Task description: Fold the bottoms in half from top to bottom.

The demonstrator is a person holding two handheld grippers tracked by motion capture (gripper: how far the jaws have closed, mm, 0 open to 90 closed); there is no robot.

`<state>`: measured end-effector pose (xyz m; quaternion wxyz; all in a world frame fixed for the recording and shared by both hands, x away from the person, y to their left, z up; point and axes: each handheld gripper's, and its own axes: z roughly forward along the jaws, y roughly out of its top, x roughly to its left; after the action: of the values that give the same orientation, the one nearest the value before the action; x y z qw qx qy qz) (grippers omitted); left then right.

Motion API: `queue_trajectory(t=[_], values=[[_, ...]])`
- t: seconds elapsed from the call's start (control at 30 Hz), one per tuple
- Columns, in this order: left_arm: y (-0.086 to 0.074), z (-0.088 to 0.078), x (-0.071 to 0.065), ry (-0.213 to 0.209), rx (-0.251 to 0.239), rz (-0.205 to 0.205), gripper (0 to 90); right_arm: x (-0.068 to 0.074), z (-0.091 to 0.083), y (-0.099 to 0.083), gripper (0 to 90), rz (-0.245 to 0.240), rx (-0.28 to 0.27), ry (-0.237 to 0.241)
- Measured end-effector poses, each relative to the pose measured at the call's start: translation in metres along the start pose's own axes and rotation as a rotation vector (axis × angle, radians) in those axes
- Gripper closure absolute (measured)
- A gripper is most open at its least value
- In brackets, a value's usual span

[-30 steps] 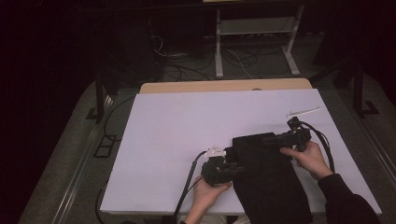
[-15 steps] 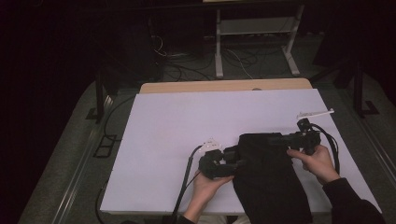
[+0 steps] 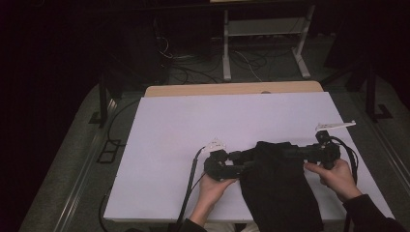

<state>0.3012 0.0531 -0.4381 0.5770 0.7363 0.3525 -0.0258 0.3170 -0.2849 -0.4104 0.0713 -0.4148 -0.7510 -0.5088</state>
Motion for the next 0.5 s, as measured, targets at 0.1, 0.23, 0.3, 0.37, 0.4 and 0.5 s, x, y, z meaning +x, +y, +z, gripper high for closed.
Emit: queue_trajectory(t=[0.1, 0.23, 0.3, 0.37, 0.4, 0.5], values=[[0.001, 0.000, 0.002, 0.000, -0.002, 0.001, 22.9, 0.002, -0.002, -0.004, 82.1, -0.003, 0.000, 0.004], [0.003, 0.001, 0.003, -0.003, -0.008, 0.002, 22.8, 0.004, -0.003, -0.010, 82.1, -0.001, 0.005, 0.011], [0.004, 0.001, 0.002, 0.000, -0.010, 0.004, 22.8, 0.005, -0.003, -0.013, 82.0, -0.002, 0.010, 0.016], [0.004, 0.001, 0.003, 0.001, -0.011, 0.003, 22.8, 0.006, -0.004, -0.016, 81.9, -0.002, 0.009, 0.011], [0.004, 0.001, 0.003, 0.001, -0.010, 0.003, 22.8, 0.006, -0.004, -0.017, 81.9, -0.003, 0.013, 0.014], [0.004, 0.001, 0.003, 0.003, -0.007, 0.005, 22.8, 0.008, -0.003, -0.021, 81.9, -0.004, 0.023, 0.012]])
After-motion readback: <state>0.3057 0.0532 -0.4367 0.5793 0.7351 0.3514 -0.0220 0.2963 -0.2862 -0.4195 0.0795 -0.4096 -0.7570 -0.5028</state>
